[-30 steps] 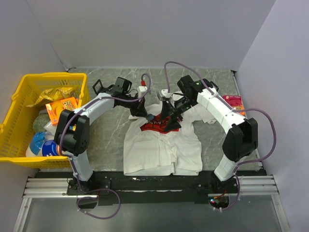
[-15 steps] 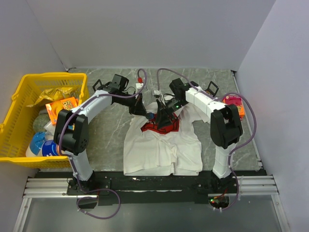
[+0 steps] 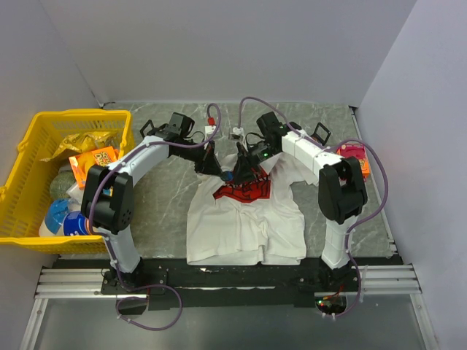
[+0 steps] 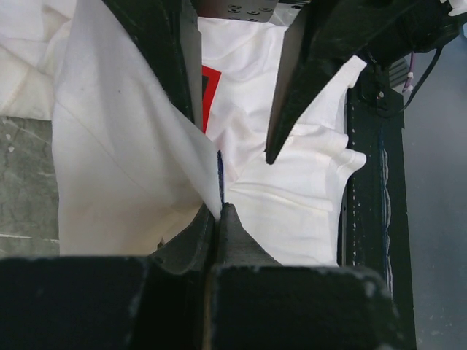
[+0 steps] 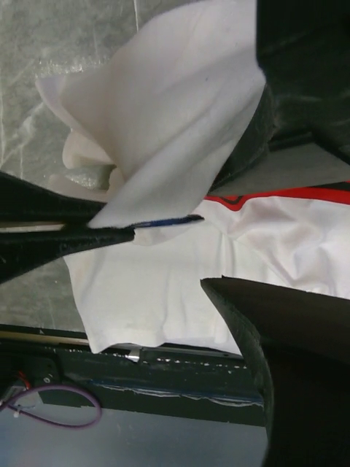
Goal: Remove the brooch from the garment
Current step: Open the brooch on the clothes.
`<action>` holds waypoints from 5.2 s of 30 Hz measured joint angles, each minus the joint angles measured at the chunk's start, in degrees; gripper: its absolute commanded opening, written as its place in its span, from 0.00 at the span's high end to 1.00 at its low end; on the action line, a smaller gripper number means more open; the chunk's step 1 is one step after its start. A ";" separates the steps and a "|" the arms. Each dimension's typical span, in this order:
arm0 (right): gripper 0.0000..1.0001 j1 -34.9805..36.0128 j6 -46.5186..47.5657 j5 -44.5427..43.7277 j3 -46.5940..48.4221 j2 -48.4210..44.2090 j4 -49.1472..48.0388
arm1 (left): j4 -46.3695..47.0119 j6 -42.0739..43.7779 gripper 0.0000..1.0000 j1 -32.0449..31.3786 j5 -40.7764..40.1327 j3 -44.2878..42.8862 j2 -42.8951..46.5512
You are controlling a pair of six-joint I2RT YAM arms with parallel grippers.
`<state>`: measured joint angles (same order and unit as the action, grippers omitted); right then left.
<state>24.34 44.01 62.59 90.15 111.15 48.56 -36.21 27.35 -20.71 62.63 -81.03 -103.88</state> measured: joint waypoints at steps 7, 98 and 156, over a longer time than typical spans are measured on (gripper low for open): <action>0.70 0.00 -3.80 -0.07 1.09 1.46 -3.02 | -0.66 0.22 0.99 0.00 0.76 0.00 -0.28; 1.00 -5.86 9.44 17.57 23.34 22.58 27.80 | 33.88 39.93 0.04 -13.84 -56.08 28.68 31.19; 1.00 -3.30 10.95 20.50 18.18 15.12 27.74 | 72.46 71.82 0.41 -22.40 -48.81 53.72 29.22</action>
<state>21.04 54.96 83.09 108.33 126.28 76.29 36.25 99.18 -43.11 13.82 -27.31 -74.65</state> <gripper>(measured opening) 0.020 0.627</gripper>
